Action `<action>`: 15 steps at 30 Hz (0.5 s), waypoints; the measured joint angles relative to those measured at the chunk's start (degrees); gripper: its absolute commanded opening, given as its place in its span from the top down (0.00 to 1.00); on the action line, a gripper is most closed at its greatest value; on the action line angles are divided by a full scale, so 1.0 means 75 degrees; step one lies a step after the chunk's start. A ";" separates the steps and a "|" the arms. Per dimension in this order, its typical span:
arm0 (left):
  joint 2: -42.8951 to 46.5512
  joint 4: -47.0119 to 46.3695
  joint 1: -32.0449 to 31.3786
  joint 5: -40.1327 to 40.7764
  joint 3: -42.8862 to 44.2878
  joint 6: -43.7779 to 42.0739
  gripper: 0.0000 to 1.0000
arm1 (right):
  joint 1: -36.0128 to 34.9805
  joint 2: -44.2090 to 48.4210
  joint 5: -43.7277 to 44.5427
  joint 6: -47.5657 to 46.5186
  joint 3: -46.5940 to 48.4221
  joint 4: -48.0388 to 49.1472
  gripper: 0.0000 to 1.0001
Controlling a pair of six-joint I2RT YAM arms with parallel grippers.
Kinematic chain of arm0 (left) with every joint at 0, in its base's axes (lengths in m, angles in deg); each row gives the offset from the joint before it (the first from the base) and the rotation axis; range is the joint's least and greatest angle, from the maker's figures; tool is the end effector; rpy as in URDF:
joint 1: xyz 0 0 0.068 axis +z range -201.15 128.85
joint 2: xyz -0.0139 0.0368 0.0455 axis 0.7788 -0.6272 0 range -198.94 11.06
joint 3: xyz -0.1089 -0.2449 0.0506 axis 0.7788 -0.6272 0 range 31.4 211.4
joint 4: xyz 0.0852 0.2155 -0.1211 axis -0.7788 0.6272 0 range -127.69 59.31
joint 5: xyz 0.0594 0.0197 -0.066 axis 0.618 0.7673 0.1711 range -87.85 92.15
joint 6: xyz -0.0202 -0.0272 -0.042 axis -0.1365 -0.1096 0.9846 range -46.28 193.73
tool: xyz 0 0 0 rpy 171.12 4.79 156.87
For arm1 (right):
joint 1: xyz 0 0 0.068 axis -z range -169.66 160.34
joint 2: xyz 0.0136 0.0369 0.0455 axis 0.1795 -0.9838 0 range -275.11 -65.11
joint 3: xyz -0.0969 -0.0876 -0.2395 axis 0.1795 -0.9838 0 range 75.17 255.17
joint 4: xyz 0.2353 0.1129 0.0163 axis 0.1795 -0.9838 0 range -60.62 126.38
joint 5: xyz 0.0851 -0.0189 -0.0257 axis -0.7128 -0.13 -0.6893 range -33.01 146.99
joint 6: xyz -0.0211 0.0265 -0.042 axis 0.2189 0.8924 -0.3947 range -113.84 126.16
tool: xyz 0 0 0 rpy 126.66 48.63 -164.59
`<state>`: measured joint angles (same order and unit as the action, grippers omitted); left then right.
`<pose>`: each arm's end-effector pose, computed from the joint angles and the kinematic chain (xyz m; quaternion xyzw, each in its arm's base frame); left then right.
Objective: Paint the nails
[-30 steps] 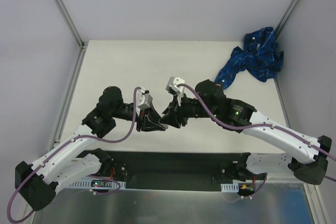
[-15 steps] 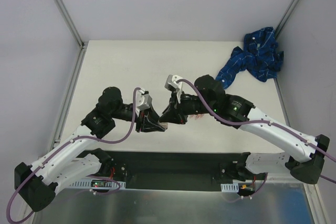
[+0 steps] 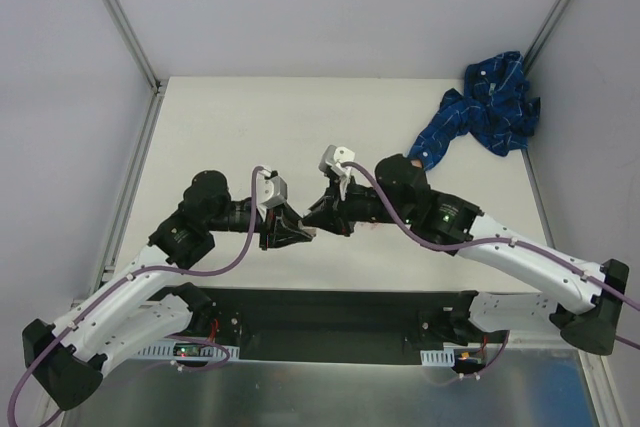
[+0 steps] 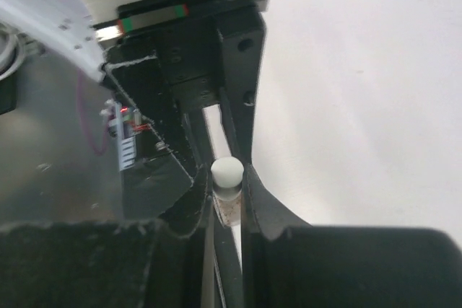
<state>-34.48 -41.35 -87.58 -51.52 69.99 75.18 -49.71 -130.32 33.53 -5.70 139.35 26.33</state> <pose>0.1282 -0.1302 0.3263 0.4906 0.5257 -0.5093 0.4729 0.1175 0.2324 0.3882 -0.5484 0.5360 0.3974 0.5040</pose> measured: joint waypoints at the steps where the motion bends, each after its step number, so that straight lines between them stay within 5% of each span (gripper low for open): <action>1: 0.0073 0.0140 0.0000 0.0335 -0.0012 -0.0117 1.00 | -0.0087 -0.0003 0.0414 0.0108 -0.0082 0.0117 1.00; 3: 0.0201 0.0361 0.0003 0.1067 -0.0029 -0.0280 1.00 | -0.0472 -0.0020 0.1714 0.0373 -0.0169 0.0280 1.00; 5: 0.0423 0.0527 0.0000 0.1827 -0.0137 -0.0507 1.00 | -0.1580 -0.0163 0.4756 0.1265 -0.0184 0.0344 1.00; 8: 0.0624 0.0737 -0.0052 0.2253 -0.0233 -0.0749 1.00 | -0.2611 -0.0662 0.7452 0.2719 0.0157 -0.0064 1.00; 12: 0.0673 0.1005 -0.0044 0.2637 -0.0239 -0.1070 1.00 | -0.3293 -0.1772 0.9687 0.3762 0.1113 -0.0883 0.91; 15: 0.0609 0.0959 -0.0047 0.2626 -0.0239 -0.1163 1.00 | -0.3351 -0.1886 1.0005 0.3841 0.1262 -0.1122 0.67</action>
<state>-29.91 -34.16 -87.93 -31.83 68.20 66.46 -74.85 -144.47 108.57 23.11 148.81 17.92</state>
